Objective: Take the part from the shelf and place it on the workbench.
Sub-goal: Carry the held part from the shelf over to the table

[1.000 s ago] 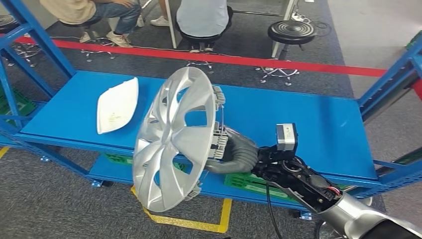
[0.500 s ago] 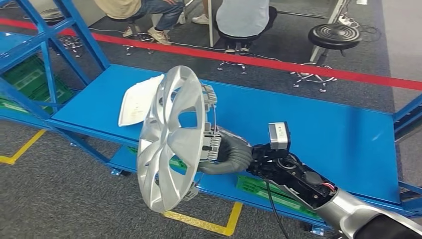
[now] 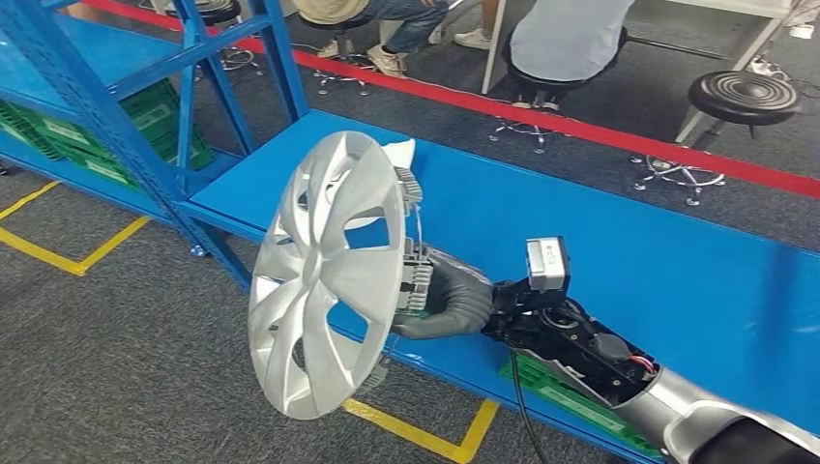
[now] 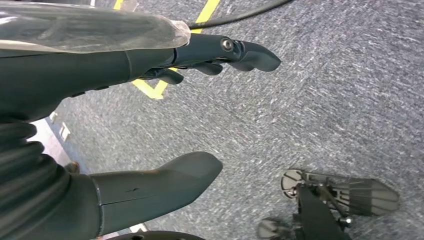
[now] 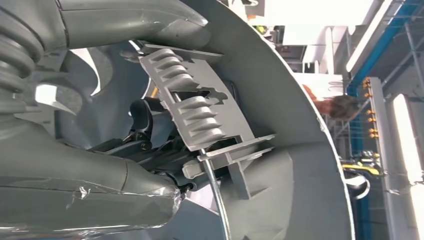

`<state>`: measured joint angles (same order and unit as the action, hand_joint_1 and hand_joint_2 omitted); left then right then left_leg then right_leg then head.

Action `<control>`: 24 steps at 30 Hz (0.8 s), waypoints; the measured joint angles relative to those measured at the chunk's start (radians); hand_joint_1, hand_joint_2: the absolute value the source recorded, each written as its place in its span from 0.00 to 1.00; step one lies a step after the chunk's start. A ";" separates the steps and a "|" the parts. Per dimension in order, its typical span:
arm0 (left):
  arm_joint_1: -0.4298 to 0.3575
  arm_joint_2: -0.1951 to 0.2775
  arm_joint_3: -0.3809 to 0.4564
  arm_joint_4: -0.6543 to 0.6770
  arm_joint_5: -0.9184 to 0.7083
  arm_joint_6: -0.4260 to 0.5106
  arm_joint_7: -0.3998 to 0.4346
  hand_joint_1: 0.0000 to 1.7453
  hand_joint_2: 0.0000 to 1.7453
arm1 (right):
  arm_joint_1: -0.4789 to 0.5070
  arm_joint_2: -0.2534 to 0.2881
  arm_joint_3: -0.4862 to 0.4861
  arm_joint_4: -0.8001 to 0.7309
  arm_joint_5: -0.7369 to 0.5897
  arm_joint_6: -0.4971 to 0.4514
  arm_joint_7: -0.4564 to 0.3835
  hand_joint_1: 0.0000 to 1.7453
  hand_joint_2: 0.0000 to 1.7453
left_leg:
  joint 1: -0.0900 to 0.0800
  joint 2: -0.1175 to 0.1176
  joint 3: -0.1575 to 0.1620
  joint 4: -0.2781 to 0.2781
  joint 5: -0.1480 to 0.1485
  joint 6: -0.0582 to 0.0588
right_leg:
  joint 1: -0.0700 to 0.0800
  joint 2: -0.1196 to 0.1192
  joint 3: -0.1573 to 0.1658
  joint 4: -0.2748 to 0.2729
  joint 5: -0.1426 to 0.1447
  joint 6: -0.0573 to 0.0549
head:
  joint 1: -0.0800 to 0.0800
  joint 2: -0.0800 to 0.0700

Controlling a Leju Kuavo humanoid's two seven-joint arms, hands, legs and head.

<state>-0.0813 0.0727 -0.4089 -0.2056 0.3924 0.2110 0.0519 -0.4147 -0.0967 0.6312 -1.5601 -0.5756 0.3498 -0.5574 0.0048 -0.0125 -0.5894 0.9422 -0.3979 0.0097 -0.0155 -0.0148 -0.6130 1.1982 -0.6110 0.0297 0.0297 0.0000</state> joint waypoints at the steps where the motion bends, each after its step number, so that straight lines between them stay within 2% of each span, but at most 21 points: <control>1: -0.001 0.000 0.000 0.000 0.000 0.000 0.002 0.00 1.00 | 0.005 0.000 0.000 0.000 -0.001 -0.001 -0.002 1.00 1.00 | -0.001 -0.012 0.002 0.000 -0.001 0.003 | 0.000 0.007 -0.033 0.062 -0.016 -0.001 | 0.004 0.000; 2: 0.000 0.000 0.000 0.000 0.000 0.000 0.002 0.00 1.00 | 0.009 0.000 -0.001 0.001 -0.002 -0.001 -0.003 1.00 1.00 | -0.002 -0.025 0.004 0.001 -0.002 0.004 | 0.001 0.010 -0.044 0.074 -0.005 -0.003 | 0.006 0.000; 3: 0.001 0.001 0.000 0.000 0.000 0.000 0.003 0.00 1.00 | 0.012 0.000 -0.001 0.001 -0.003 -0.002 -0.004 1.00 1.00 | -0.003 -0.038 0.008 0.001 -0.003 0.004 | 0.002 0.012 -0.037 0.047 0.024 -0.006 | 0.008 0.000; 4: 0.002 0.001 0.000 0.000 0.001 0.001 0.004 0.00 1.00 | 0.013 0.000 -0.001 0.001 -0.003 -0.002 -0.005 1.00 1.00 | -0.003 -0.051 0.012 0.001 -0.005 0.003 | 0.003 0.018 -0.014 -0.014 0.067 -0.010 | 0.011 0.000; 5: 0.003 0.001 0.000 0.000 0.001 0.001 0.004 0.00 1.00 | 0.013 0.000 -0.002 0.001 -0.004 -0.002 -0.006 1.00 1.00 | -0.003 -0.063 0.017 0.001 -0.007 0.002 | 0.003 0.033 0.017 -0.090 0.110 -0.016 | 0.014 0.000; 6: 0.002 0.001 0.000 0.000 0.002 0.002 0.004 0.00 1.00 | 0.014 0.000 -0.002 0.002 -0.004 -0.003 -0.006 1.00 1.00 | -0.003 -0.073 0.018 0.001 -0.008 0.000 | 0.003 0.055 0.043 -0.153 0.137 -0.020 | 0.014 0.000; 7: 0.001 0.002 0.000 0.000 0.002 0.002 0.004 0.00 1.00 | 0.015 0.000 -0.003 0.002 -0.004 -0.003 -0.007 1.00 1.00 | -0.001 -0.084 0.016 0.002 -0.008 -0.004 | 0.003 0.075 0.066 -0.201 0.152 -0.023 | 0.014 0.000; 8: 0.001 0.003 0.000 0.000 0.003 0.004 0.004 0.00 1.00 | 0.016 0.000 -0.005 0.003 -0.004 -0.003 -0.008 1.00 1.00 | 0.002 -0.094 0.012 0.002 -0.007 -0.009 | 0.004 0.089 0.078 -0.225 0.154 -0.025 | 0.014 0.000; 9: 0.001 0.004 0.000 0.000 0.004 0.005 0.004 0.00 1.00 | 0.018 0.000 -0.006 0.003 -0.004 -0.003 -0.010 1.00 1.00 | 0.005 -0.104 0.008 0.002 -0.005 -0.016 | 0.005 0.092 0.084 -0.232 0.150 -0.027 | 0.013 0.000; 11: 0.007 0.005 0.000 0.000 0.008 0.008 0.006 0.00 1.00 | 0.019 0.000 -0.008 0.004 -0.004 -0.002 -0.012 1.00 1.00 | 0.008 -0.121 0.004 -0.002 0.001 -0.029 | 0.005 0.077 0.090 -0.241 0.151 -0.032 | 0.015 0.000; 12: 0.009 0.006 0.000 0.000 0.012 0.009 0.008 0.00 1.00 | 0.020 0.000 -0.008 0.004 -0.004 -0.001 -0.014 1.00 1.00 | 0.006 -0.111 0.002 0.002 -0.002 -0.033 | 0.003 0.067 0.093 -0.245 0.154 -0.036 | 0.013 0.000; 14: 0.008 0.009 0.000 0.000 0.018 0.012 0.012 0.00 1.00 | 0.022 0.000 -0.008 0.005 -0.005 0.001 -0.017 1.00 1.00 | 0.000 -0.059 -0.027 0.059 -0.037 -0.041 | -0.001 0.044 0.099 -0.255 0.158 -0.044 | -0.001 0.000; 15: 0.006 0.010 0.000 0.000 0.020 0.014 0.014 0.00 1.00 | 0.024 0.000 -0.008 0.006 -0.005 0.001 -0.019 1.00 1.00 | -0.001 -0.027 -0.062 0.127 -0.071 -0.044 | 0.002 0.031 0.100 -0.256 0.158 -0.047 | -0.007 0.000; 16: 0.004 0.012 0.000 0.000 0.022 0.015 0.016 0.00 1.00 | 0.027 0.000 -0.009 0.009 -0.006 0.002 -0.022 1.00 1.00 | 0.000 -0.008 -0.104 0.206 -0.105 -0.048 | 0.003 0.017 0.100 -0.256 0.157 -0.049 | -0.012 0.000; 18: 0.005 0.013 0.000 0.000 0.027 0.017 0.020 0.00 1.00 | 0.033 0.000 -0.011 0.013 -0.006 0.002 -0.026 1.00 1.00 | 0.004 0.004 -0.169 0.327 -0.143 -0.053 | 0.005 -0.008 0.100 -0.256 0.155 -0.051 | -0.016 0.000; 19: 0.006 0.014 0.000 0.000 0.030 0.018 0.021 0.00 1.00 | 0.035 0.000 -0.011 0.015 -0.006 0.002 -0.027 1.00 1.00 | 0.006 0.006 -0.169 0.324 -0.131 -0.054 | 0.006 -0.018 0.100 -0.256 0.154 -0.051 | -0.018 0.000; 20: 0.007 0.014 0.000 0.000 0.033 0.018 0.021 0.00 1.00 | 0.036 0.000 -0.011 0.016 -0.006 0.003 -0.028 1.00 1.00 | 0.007 0.007 -0.151 0.288 -0.108 -0.054 | 0.006 -0.026 0.101 -0.256 0.152 -0.050 | -0.020 0.000; 22: 0.007 0.018 0.000 0.000 0.036 0.020 0.021 0.00 1.00 | 0.037 0.000 -0.011 0.018 -0.006 0.005 -0.029 1.00 1.00 | 0.010 0.024 -0.069 0.129 -0.039 -0.054 | 0.005 -0.044 0.104 -0.255 0.148 -0.044 | -0.022 0.000; 24: 0.005 0.021 0.000 0.000 0.038 0.021 0.023 0.00 1.00 | 0.036 0.000 -0.012 0.019 -0.007 0.008 -0.032 1.00 1.00 | 0.005 0.051 -0.010 0.019 -0.003 -0.048 | 0.008 -0.058 0.109 -0.258 0.143 -0.035 | -0.023 0.000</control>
<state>-0.0762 0.0935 -0.4089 -0.2056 0.4306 0.2318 0.0747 -0.3783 -0.0966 0.6189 -1.5408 -0.5823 0.3582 -0.5896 0.0093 0.0386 -0.5997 0.9612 -0.4012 -0.0382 -0.0070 -0.0728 -0.5042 0.9406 -0.4677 -0.0053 0.0069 0.0000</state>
